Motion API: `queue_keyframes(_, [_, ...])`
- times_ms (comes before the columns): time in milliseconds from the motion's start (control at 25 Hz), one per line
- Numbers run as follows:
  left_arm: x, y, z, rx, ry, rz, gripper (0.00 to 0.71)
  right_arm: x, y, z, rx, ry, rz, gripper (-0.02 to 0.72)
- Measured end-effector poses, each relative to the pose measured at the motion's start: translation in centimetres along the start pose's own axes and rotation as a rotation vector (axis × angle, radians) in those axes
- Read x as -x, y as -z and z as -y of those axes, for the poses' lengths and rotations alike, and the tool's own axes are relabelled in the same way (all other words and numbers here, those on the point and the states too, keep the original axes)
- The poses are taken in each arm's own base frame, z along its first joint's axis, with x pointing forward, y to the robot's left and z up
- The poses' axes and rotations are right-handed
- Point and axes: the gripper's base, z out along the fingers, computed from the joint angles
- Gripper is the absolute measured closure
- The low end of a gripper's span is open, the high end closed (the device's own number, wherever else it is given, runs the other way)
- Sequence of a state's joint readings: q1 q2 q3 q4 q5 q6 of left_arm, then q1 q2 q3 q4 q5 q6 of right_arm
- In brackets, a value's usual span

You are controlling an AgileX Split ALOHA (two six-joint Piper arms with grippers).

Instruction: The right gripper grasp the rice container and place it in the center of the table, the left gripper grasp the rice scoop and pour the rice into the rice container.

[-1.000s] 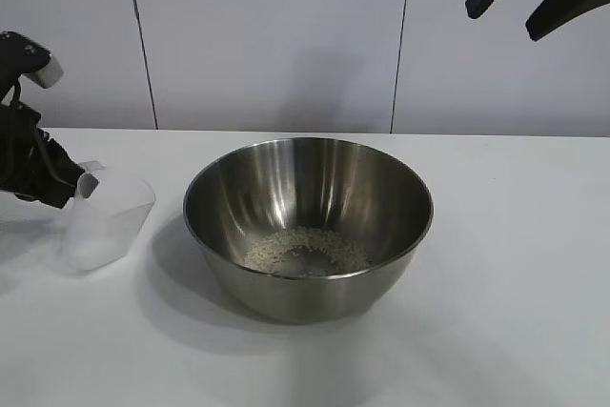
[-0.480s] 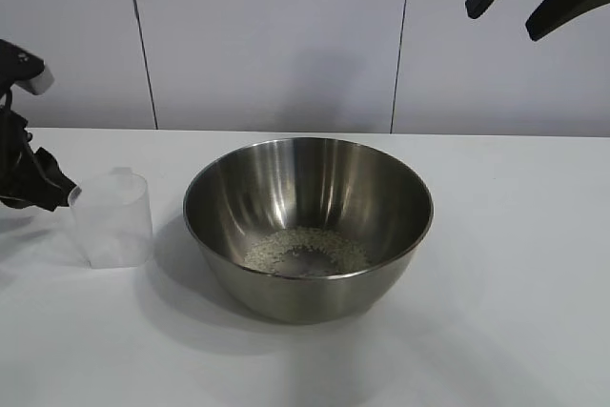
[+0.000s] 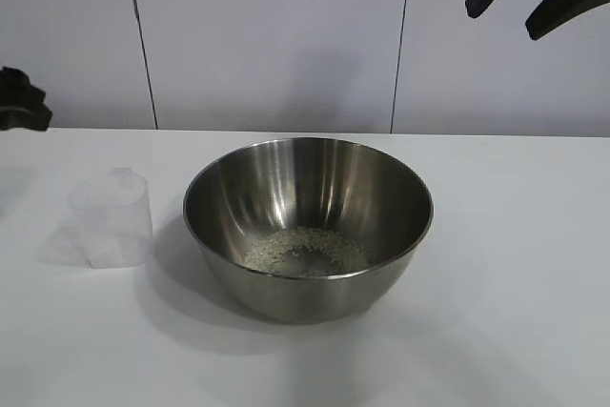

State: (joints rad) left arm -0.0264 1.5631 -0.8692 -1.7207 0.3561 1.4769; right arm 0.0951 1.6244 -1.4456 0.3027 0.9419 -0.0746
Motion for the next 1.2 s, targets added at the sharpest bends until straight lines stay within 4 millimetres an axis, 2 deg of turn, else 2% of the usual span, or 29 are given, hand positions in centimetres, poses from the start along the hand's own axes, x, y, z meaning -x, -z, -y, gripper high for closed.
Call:
queue_keyframes(160, [1.8,0.3,2.1,-0.172,0.148,-0.030,0.240,0.0,0.0,0.0,0.000,0.000,0.000,0.272])
queue_keyframes(320, [4.5,1.4,4.3,-0.262,0.086,-0.170,0.240,0.0,0.0,0.0,0.000,0.000,0.000,0.272])
queue_keyframes(440, [6.4,2.6,5.3,-0.194,-0.036,-0.293,0.240,0.0,0.0,0.0,0.000,0.000,0.002,0.272])
queue_keyframes(520, [8.0,3.5,6.2,-0.118,-0.109,-0.332,0.240,0.0,0.0,0.0,0.000,0.000,0.002,0.272])
queue_keyframes(640, [9.1,4.2,7.7,-0.056,-0.178,-0.354,0.240,0.0,0.0,0.0,0.004,-0.003,0.002,0.272])
queue_keyframes(760, [9.2,4.4,9.3,-0.051,-0.216,-0.366,0.240,0.0,0.0,-0.2,0.022,-0.016,0.002,0.272])
queue_keyframes(880, [8.1,3.5,10.6,-0.069,-0.256,-0.411,0.240,-0.2,0.0,-0.5,0.048,-0.029,-0.018,0.272])
queue_keyframes(1200, [4.6,-2.0,13.0,-0.105,-0.273,-0.492,0.240,-0.6,0.0,-1.2,0.091,-0.035,-0.063,0.272])
